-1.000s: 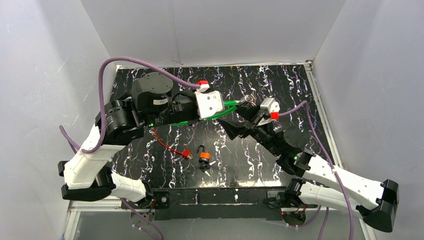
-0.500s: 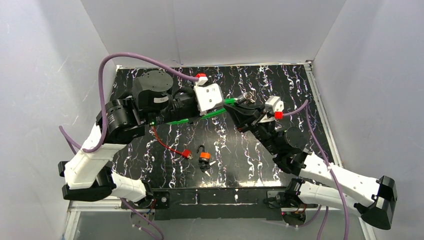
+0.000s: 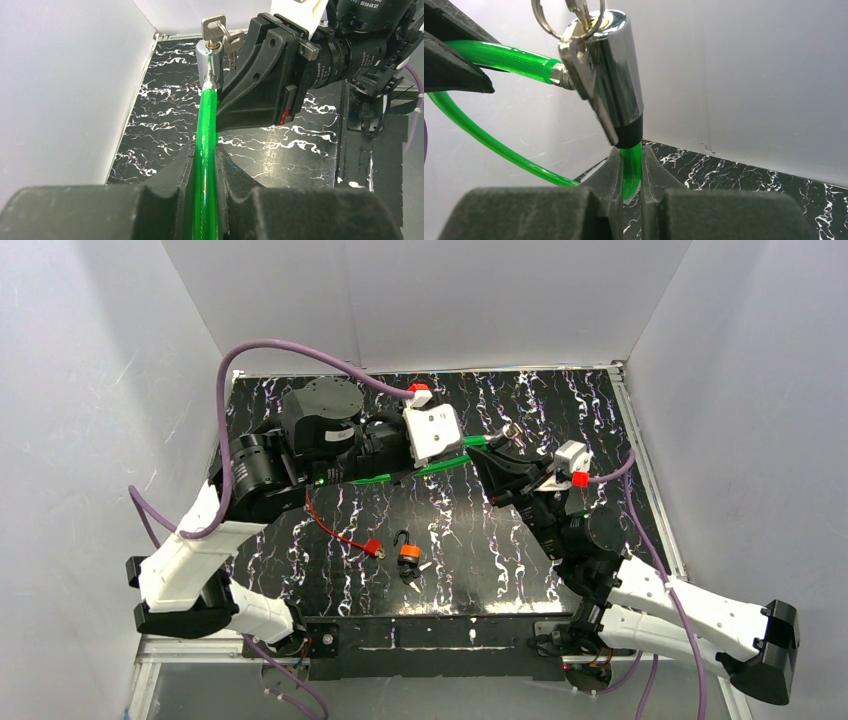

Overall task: Unlock with the key
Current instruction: Unlock the lock, then place the lock at the center of the board.

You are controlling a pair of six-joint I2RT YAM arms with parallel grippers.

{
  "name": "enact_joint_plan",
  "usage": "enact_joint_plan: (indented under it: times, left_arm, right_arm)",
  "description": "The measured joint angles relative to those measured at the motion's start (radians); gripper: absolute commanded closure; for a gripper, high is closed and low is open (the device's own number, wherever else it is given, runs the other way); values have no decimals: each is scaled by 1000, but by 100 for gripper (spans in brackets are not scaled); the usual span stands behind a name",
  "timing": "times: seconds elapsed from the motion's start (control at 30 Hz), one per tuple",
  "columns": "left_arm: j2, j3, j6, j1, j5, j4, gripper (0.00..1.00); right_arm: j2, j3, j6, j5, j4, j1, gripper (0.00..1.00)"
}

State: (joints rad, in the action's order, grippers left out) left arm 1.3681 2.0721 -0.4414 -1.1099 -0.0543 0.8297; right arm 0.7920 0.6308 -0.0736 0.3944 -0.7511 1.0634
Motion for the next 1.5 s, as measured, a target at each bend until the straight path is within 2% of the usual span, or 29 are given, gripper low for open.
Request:
enact_joint_plan:
  times: [0.4, 0.53, 0.73, 0.8, 0.9, 1.03, 1.17, 1.27, 1.5]
  left_arm:
    - [43, 58, 61, 9, -128, 46, 100]
    - [4, 84, 76, 13, -182, 45, 100]
    - [-65, 106, 73, 41, -180, 26, 100]
    - [-98, 56, 64, 44, -146, -3, 100]
    - [-160, -96, 33, 51, -50, -74, 100]
    - [-194, -317, 20, 185, -10, -137, 100]
    - [-105, -421, 57, 384, -73, -150, 100]
    - [-4, -495, 83, 489, -128, -149, 100]
    - [224, -521, 133, 555, -193, -144, 100]
  right_arm:
    - [-56, -51, -47, 52, -5, -4, 99]
    - [-88, -107, -101, 173, 1, -59, 99]
    - [-104, -103, -189, 186, 25, -75, 99]
    - [-91, -64, -225, 180, 85, -75, 99]
    - [-56, 29, -287, 175, 253, -76, 99]
    - [-14, 137, -340, 171, 501, -81, 99]
    - [4, 141, -375, 173, 711, -82, 99]
    - [19, 124, -406, 171, 818, -82, 99]
    - [103, 120, -494, 145, 994, -89, 99]
